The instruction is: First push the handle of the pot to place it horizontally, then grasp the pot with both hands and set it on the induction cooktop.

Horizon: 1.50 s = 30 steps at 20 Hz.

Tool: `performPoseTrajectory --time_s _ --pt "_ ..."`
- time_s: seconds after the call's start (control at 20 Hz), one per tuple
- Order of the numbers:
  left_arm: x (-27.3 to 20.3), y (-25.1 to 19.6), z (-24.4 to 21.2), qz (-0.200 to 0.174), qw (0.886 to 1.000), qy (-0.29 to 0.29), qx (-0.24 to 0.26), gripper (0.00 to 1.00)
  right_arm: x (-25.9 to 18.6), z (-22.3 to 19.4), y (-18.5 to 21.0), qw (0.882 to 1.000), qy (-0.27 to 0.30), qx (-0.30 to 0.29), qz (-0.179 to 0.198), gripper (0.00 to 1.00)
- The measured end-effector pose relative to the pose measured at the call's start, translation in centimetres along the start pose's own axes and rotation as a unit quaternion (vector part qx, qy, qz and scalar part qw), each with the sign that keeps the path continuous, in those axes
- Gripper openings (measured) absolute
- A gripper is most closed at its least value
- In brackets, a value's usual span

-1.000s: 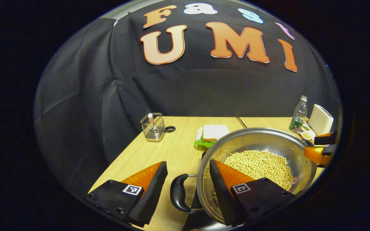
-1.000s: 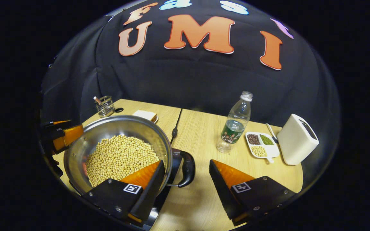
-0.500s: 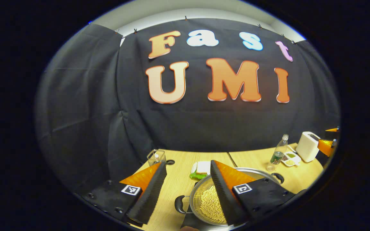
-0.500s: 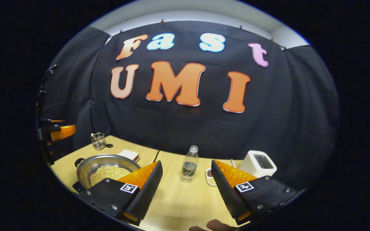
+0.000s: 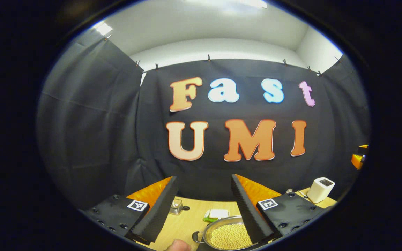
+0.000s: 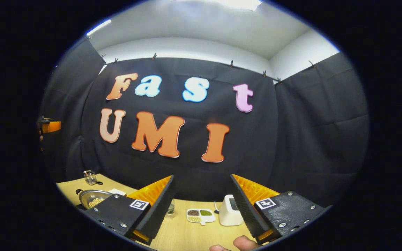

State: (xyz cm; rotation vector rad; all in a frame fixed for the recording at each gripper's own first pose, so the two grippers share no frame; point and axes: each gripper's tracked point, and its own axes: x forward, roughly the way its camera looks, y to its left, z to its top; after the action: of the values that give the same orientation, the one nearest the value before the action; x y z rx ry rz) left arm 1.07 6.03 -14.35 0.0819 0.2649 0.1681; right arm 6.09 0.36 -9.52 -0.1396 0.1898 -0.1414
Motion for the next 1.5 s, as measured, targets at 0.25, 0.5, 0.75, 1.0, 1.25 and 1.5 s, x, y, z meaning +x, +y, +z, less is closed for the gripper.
performPoseTrajectory --time_s 0.25,0.5,0.75,1.0,1.25,1.5 --pt "-3.1 -2.6 7.2 -0.033 0.998 -0.057 -0.005 1.00 -2.2 5.6 -1.7 0.999 -0.046 -0.015 -0.012 0.95" --pt "-5.4 -2.9 11.5 -0.034 0.995 -0.096 -0.006 1.00 -3.2 8.2 -1.5 0.997 -0.070 0.009 0.004 0.97" --pt "-6.8 -3.6 11.9 -0.023 0.993 -0.119 -0.008 0.99 -3.9 9.8 -0.3 0.996 -0.082 0.016 0.024 0.95" --pt "-7.3 -3.8 13.6 -0.028 0.988 -0.149 -0.012 0.98 -4.2 11.3 1.4 0.994 -0.094 0.021 0.046 0.95" --pt "-6.9 -4.7 13.0 -0.039 0.988 -0.151 -0.018 0.99 -4.8 12.6 2.7 0.992 -0.112 0.005 0.055 0.97" --pt "-6.4 -4.8 12.8 -0.039 0.988 -0.148 -0.014 0.98 -4.8 13.8 2.5 0.991 -0.124 0.006 0.052 0.95"
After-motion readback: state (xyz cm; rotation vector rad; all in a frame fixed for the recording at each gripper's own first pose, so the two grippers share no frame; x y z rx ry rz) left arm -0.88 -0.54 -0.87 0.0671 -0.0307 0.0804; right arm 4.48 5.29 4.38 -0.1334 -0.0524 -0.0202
